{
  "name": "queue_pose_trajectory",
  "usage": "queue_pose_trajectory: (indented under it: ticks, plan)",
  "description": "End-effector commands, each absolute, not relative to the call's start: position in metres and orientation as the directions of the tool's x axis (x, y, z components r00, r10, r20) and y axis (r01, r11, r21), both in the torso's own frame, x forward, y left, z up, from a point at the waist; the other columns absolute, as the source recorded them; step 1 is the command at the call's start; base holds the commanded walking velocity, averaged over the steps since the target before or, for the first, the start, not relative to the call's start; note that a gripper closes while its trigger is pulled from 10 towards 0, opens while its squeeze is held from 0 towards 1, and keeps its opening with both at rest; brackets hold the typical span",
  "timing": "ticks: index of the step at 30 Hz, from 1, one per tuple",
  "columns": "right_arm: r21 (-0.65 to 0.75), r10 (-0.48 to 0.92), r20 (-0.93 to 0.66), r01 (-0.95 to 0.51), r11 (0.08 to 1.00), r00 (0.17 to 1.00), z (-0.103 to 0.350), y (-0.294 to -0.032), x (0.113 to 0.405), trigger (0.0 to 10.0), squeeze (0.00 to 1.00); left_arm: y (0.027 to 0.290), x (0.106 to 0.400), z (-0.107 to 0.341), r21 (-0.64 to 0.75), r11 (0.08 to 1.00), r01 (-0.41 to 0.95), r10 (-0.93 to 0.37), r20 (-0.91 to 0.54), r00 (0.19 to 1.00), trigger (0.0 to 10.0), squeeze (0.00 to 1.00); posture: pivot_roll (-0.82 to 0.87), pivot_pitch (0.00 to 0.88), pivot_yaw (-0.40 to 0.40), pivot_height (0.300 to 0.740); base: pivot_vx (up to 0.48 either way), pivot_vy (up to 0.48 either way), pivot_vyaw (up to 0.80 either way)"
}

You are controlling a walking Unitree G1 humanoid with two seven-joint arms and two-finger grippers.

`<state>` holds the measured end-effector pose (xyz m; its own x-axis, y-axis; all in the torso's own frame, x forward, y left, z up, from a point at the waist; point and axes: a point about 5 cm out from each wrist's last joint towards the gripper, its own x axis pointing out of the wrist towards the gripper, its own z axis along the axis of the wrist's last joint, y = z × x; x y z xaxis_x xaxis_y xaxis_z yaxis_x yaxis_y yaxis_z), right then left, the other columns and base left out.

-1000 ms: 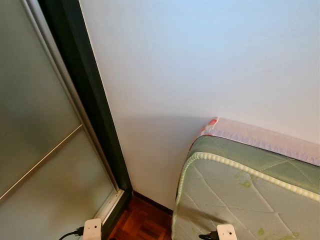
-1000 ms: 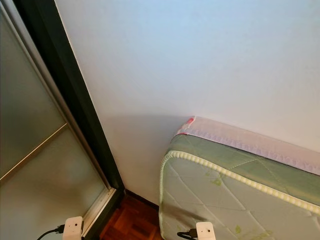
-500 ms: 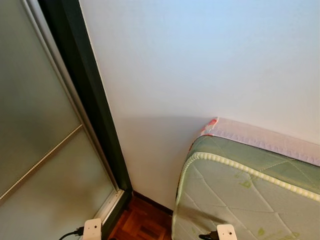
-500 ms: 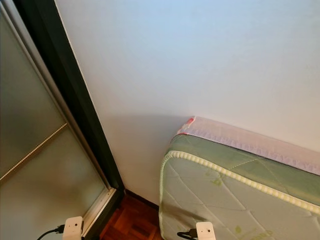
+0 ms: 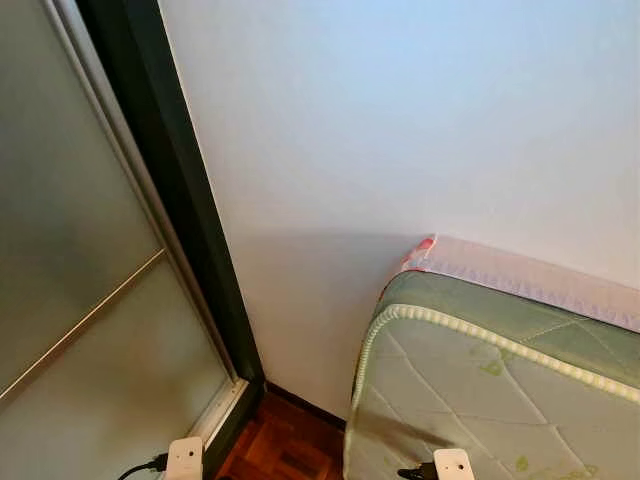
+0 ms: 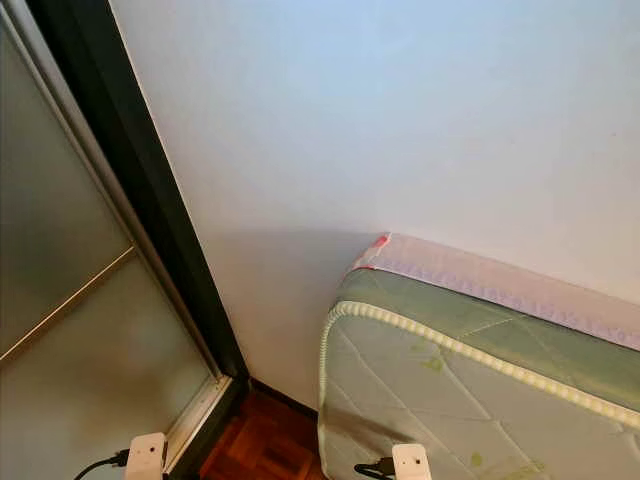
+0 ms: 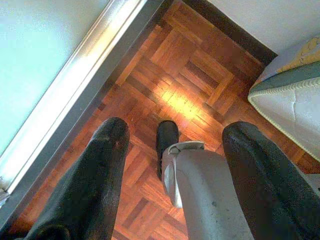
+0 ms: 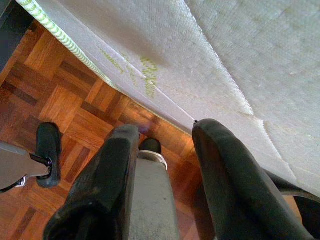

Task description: Clean up the room

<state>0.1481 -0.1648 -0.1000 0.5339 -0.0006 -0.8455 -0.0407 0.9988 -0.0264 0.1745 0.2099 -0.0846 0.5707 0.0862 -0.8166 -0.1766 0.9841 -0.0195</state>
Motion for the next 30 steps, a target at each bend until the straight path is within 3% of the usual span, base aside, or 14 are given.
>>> queue_pose_trajectory:
  ticks: [1,30]
  plan:
    - [0.056,-0.042,-0.825,0.154,0.986,0.564,-0.0869,-0.2138,0.1663,10.0,0.0,0.235,0.1896,-0.0719,0.006,0.998,-0.068,0.044,-0.825,0.563,10.0,0.0,0.0,0.0,-0.06,0.74,0.0,0.0,0.0]
    - [0.1,-0.009,-0.826,0.163,0.982,0.563,-0.0874,-0.2115,0.1658,10.0,0.0,0.2384,0.1891,-0.0713,0.02,0.998,-0.061,0.051,-0.829,0.557,10.0,0.0,0.01,0.0,-0.056,0.74,0.0,0.0,0.0]
